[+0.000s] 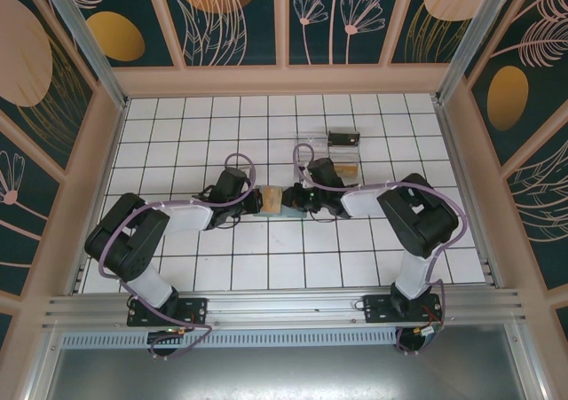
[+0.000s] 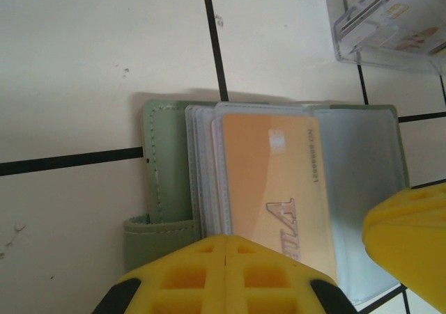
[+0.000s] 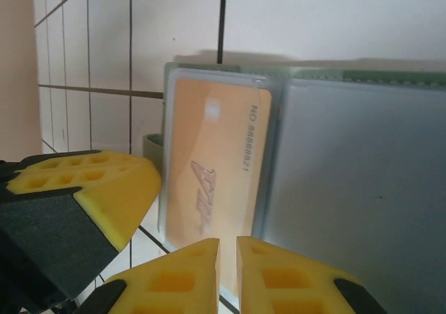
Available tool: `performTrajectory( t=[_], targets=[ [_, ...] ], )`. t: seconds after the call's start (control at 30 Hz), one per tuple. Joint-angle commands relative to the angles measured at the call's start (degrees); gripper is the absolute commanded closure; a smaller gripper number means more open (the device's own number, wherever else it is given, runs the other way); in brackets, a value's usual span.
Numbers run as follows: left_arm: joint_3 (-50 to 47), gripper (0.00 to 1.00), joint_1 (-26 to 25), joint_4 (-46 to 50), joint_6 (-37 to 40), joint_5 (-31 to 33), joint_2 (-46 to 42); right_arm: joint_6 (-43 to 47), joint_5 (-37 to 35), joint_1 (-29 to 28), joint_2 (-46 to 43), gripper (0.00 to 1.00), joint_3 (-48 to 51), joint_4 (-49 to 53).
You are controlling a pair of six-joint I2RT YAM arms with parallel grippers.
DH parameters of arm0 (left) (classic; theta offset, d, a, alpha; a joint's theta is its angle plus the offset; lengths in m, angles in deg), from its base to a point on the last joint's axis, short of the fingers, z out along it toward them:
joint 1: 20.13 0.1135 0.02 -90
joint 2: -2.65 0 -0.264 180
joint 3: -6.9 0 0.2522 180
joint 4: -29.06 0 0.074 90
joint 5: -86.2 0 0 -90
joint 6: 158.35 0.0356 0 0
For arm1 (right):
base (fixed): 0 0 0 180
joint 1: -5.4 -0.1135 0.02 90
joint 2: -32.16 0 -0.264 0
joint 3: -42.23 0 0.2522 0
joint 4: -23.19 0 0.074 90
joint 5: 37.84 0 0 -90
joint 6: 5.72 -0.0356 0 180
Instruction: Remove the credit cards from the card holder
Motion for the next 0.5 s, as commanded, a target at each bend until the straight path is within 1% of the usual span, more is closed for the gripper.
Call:
performTrajectory(
  t=[0.0,0.23,0.47],
  targets=[
    [-0.74,1.0,0.41,0.74,-0.1,0.6,1.08,-0.96,1.54,-0.22,1.19,0.82,-2.12,-0.02],
    [-0.44,1.0,0.36,1.73,-0.35,0.8,2.22,-1.47,1.79,0.16,2.96,0.82,-2.75,0.65],
    [-0.54,1.0,0.36,1.81,-0.29,0.71,2.08,-1.28,-0.17,0.19,3.27,0.82,-3.27,2.76]
  ],
)
